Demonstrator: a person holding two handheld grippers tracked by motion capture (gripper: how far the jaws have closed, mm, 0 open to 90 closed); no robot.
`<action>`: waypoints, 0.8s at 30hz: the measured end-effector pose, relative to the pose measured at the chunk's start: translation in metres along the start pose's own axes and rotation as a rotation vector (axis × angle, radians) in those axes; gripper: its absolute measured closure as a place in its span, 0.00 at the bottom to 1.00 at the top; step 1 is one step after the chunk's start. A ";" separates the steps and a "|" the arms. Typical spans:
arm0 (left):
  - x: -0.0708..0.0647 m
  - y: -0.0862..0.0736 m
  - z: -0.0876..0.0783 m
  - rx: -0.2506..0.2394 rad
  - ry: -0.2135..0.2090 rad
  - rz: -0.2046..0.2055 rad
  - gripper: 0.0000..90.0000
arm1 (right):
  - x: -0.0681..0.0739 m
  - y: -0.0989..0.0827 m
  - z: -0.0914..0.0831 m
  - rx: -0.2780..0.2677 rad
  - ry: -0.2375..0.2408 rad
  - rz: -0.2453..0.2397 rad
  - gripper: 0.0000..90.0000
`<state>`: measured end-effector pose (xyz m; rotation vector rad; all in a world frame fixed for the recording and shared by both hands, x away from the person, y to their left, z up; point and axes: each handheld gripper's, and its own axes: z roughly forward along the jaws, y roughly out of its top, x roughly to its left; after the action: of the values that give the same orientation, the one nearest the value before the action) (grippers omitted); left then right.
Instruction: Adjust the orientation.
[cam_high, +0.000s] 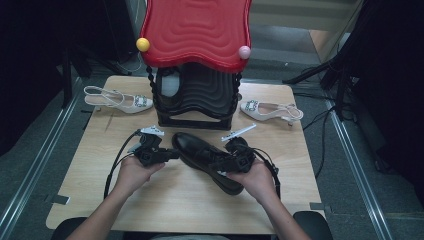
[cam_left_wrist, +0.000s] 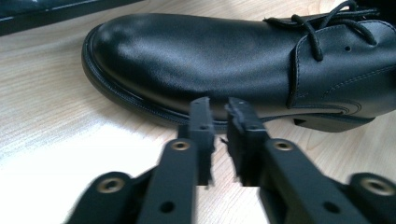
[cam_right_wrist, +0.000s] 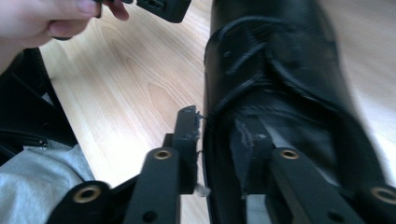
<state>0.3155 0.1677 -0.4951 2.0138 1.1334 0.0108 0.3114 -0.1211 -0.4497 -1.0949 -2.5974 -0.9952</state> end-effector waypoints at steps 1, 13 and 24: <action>-0.001 0.000 0.001 -0.003 0.001 -0.001 0.94 | -0.001 0.000 -0.006 -0.008 -0.001 0.001 0.87; -0.011 -0.002 0.007 -0.007 0.001 -0.001 0.99 | -0.051 -0.003 -0.041 -0.145 -0.089 0.087 1.00; -0.020 -0.003 0.026 0.000 0.003 0.013 0.99 | -0.059 -0.005 -0.012 -0.102 -0.134 0.090 1.00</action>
<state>0.3109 0.1373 -0.5078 2.0219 1.1230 0.0205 0.3491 -0.1656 -0.4656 -1.3341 -2.5975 -1.0799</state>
